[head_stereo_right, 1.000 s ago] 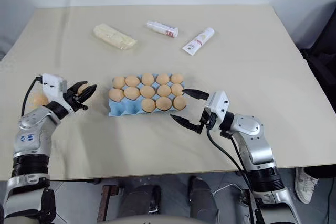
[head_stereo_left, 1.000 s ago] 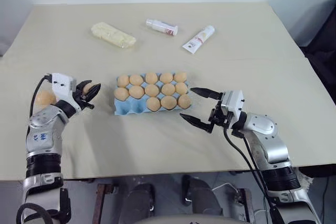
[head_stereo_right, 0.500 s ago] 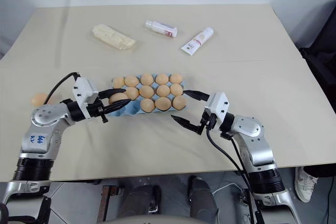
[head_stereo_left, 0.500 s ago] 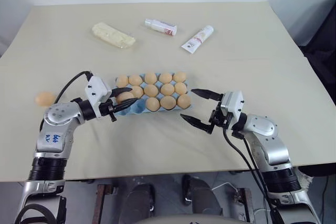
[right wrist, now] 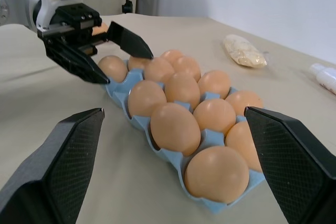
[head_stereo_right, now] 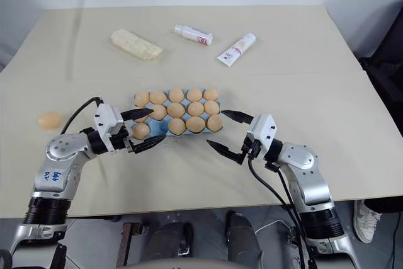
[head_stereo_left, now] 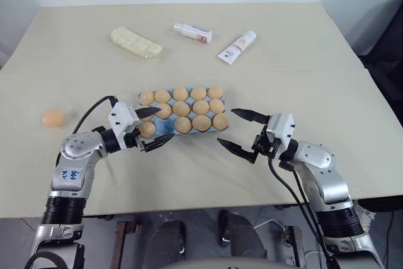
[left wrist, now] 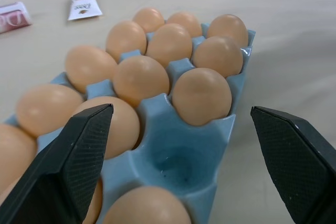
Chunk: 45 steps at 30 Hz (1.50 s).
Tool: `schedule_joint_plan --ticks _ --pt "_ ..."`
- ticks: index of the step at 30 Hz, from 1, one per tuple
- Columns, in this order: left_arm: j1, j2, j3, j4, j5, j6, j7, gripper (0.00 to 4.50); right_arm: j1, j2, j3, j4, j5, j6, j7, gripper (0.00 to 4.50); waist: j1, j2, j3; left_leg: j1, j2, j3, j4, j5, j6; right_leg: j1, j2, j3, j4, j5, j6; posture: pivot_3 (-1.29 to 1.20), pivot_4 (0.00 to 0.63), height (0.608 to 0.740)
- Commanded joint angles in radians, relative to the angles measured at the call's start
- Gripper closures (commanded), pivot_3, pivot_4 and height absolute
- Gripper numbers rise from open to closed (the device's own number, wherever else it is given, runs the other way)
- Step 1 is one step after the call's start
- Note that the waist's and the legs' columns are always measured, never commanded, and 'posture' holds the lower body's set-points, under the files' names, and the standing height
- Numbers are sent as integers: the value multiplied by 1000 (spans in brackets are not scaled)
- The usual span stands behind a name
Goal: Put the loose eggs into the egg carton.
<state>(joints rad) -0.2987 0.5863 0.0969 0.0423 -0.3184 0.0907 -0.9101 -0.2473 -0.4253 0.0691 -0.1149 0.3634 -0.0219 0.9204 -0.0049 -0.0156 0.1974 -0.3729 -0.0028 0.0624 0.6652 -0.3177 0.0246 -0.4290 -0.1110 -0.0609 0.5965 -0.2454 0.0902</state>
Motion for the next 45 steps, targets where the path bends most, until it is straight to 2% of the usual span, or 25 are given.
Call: schedule_joint_plan --ticks 1,9,22,25,32,45 --pt "38 43 83 -61 -37 2 10 28 5 -12 -21 -39 22 -12 13 0 -2 0 0 0 0 0 0 0 0 0 0 0 0 0 0 0 150 740" --pt "118 106 154 -69 -43 29 15 28 -27 -3 -10 -18 24 -5 26 0 1 0 0 0 0 0 -1 -1 2 0 0 0 -1 0 0 0 150 740" --pt "59 59 38 -5 14 50 40 28 -36 2 -9 -31 22 11 12 0 0 0 0 0 0 0 -1 -1 1 0 -1 0 -2 0 0 0 150 740" --pt "59 66 35 7 27 50 44 636 -34 2 -11 -39 23 16 5 0 1 0 0 0 0 0 -1 -1 1 0 -1 0 -1 0 0 0 150 740" --pt "58 91 46 16 24 52 25 2817 -33 1 -12 -46 25 22 -2 0 0 0 0 1 0 -1 -1 -2 3 0 -1 0 1 0 -1 0 150 740" --pt "-40 16 8 -103 -59 119 14 2817 -39 4 -12 -36 20 15 -7 0 3 0 0 0 0 0 -1 0 0 0 -1 -1 -1 0 0 0 150 740"
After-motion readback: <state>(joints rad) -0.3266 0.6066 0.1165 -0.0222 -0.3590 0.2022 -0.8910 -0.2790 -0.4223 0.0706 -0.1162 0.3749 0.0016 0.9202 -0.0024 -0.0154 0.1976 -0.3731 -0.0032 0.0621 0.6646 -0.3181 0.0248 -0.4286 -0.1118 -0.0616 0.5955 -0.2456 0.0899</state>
